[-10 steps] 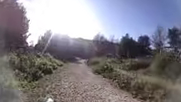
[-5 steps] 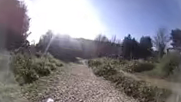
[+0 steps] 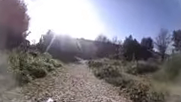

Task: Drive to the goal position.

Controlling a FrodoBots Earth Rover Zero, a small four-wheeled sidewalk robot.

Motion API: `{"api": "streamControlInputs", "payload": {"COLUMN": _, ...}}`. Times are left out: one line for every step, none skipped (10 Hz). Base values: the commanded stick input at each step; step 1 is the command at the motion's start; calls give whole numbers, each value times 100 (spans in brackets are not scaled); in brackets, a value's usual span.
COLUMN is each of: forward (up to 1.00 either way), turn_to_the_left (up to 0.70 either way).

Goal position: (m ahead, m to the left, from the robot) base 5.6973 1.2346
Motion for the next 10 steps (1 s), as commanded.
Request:
{"api": "streamControlInputs", "payload": {"forward": 50, "turn_to_the_left": 0}}
{"api": "streamControlInputs", "payload": {"forward": 50, "turn_to_the_left": 0}}
{"api": "streamControlInputs", "payload": {"forward": 50, "turn_to_the_left": 0}}
{"api": "streamControlInputs", "payload": {"forward": 50, "turn_to_the_left": 0}}
{"api": "streamControlInputs", "payload": {"forward": 50, "turn_to_the_left": 0}}
{"api": "streamControlInputs", "payload": {"forward": 50, "turn_to_the_left": 0}}
{"api": "streamControlInputs", "payload": {"forward": 50, "turn_to_the_left": 0}}
{"api": "streamControlInputs", "payload": {"forward": 50, "turn_to_the_left": 0}}
{"api": "streamControlInputs", "payload": {"forward": 50, "turn_to_the_left": 0}}
{"api": "streamControlInputs", "payload": {"forward": 50, "turn_to_the_left": 0}}
